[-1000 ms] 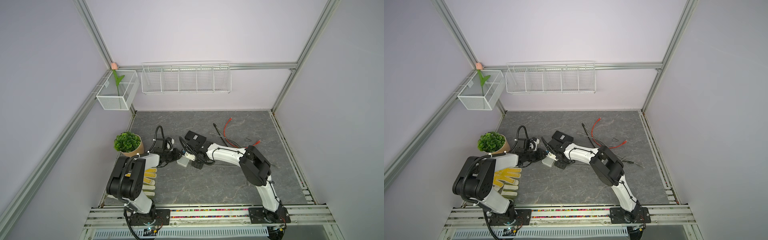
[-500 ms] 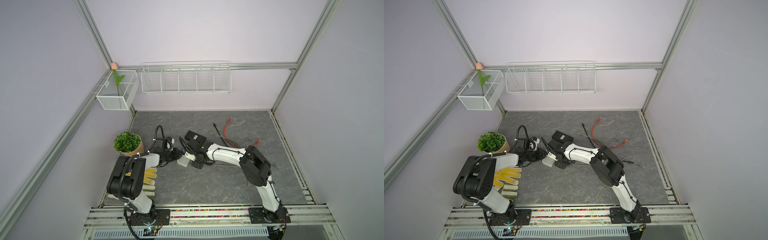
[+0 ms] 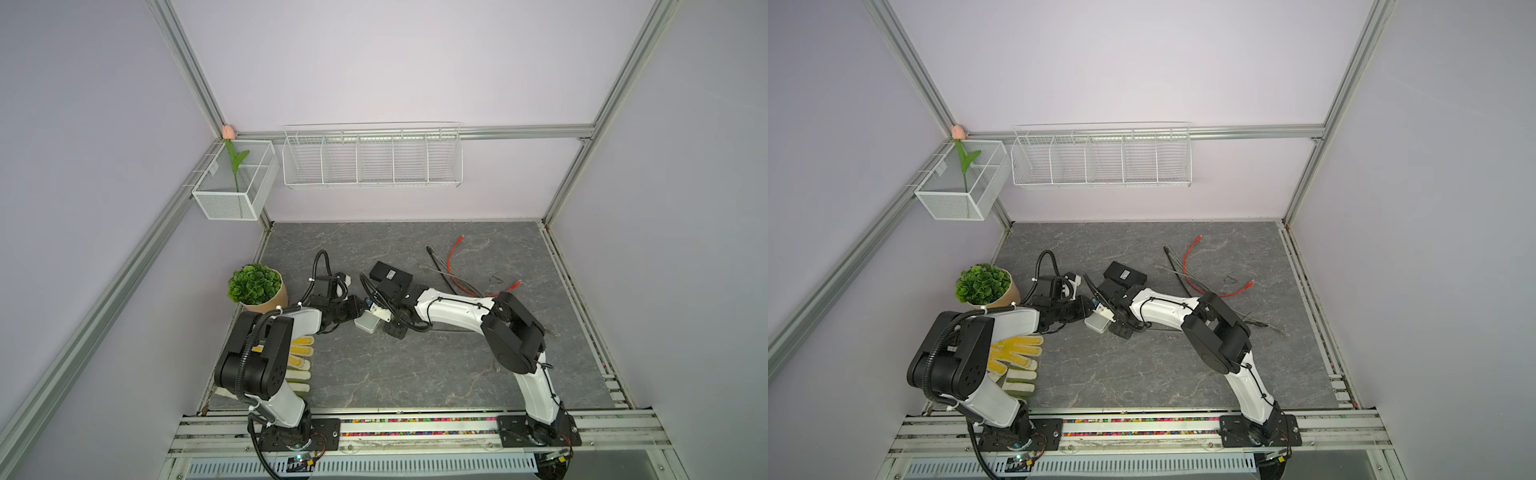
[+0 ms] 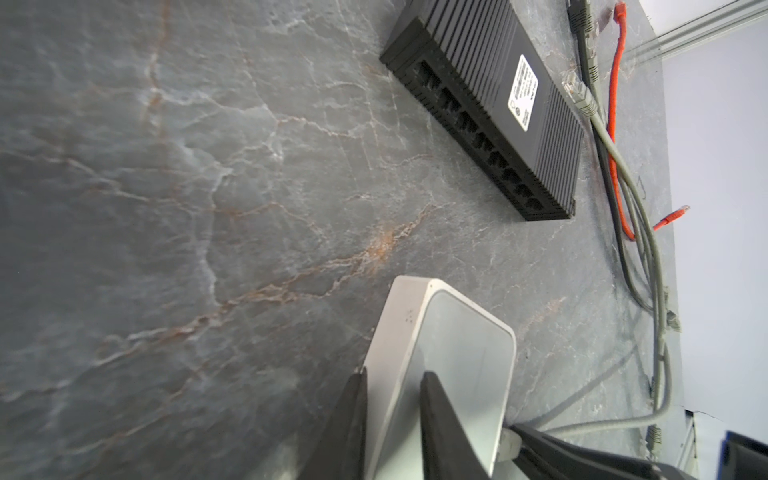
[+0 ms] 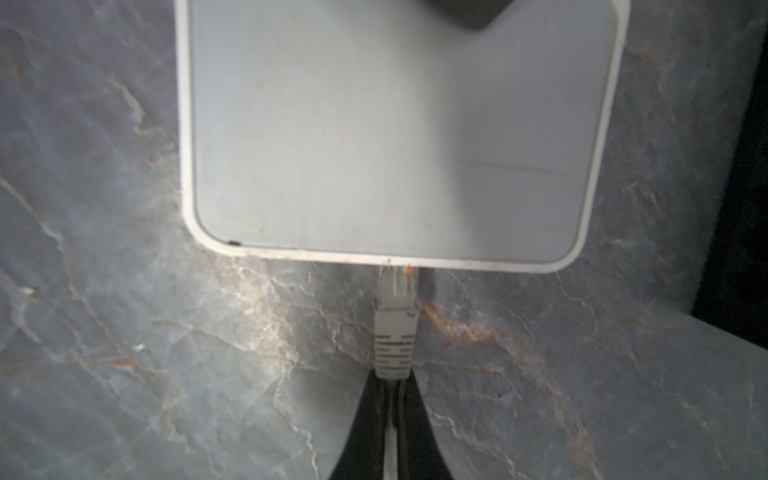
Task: Insert the plug into the switch port
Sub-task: 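Push the grey plug into the white switch port with right gripper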
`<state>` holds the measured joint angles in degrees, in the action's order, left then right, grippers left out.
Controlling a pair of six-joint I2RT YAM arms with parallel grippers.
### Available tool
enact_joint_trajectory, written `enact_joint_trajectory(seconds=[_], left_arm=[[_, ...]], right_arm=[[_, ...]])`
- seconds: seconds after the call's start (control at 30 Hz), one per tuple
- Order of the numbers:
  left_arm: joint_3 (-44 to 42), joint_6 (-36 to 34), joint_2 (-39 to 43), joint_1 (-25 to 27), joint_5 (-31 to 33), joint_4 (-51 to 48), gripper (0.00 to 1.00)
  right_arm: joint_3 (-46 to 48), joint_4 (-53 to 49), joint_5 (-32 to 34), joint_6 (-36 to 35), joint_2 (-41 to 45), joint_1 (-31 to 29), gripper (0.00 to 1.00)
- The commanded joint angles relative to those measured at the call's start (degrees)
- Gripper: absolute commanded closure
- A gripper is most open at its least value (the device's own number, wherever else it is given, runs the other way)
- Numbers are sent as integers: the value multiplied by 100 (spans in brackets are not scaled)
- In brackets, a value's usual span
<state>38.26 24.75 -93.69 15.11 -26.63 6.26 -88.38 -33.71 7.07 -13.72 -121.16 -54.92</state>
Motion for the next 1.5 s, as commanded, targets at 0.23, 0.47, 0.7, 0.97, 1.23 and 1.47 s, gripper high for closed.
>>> enact_joint_trajectory(seconds=[0.23, 0.47, 0.7, 0.97, 1.23, 1.47], left_arm=[[-307, 50, -11, 426, -545, -139, 78], [-490, 90, 15, 504, -623, 31, 79], [-626, 109, 66, 578, -720, 157, 79], [-697, 113, 27, 658, -850, 278, 79], [-705, -5, -78, 739, -931, 233, 79], [-690, -115, -35, 799, -973, 109, 79]], right_arm=[[-256, 1361, -411, 61, 87, -66, 94], [-371, 1485, -358, 96, 34, -63, 94], [-560, 1475, -279, 38, -122, -51, 94], [-639, 1541, -188, -21, -241, 15, 93], [-369, 1979, -276, 21, -56, 108, 94], [-80, 2486, -737, 40, 180, 196, 94]])
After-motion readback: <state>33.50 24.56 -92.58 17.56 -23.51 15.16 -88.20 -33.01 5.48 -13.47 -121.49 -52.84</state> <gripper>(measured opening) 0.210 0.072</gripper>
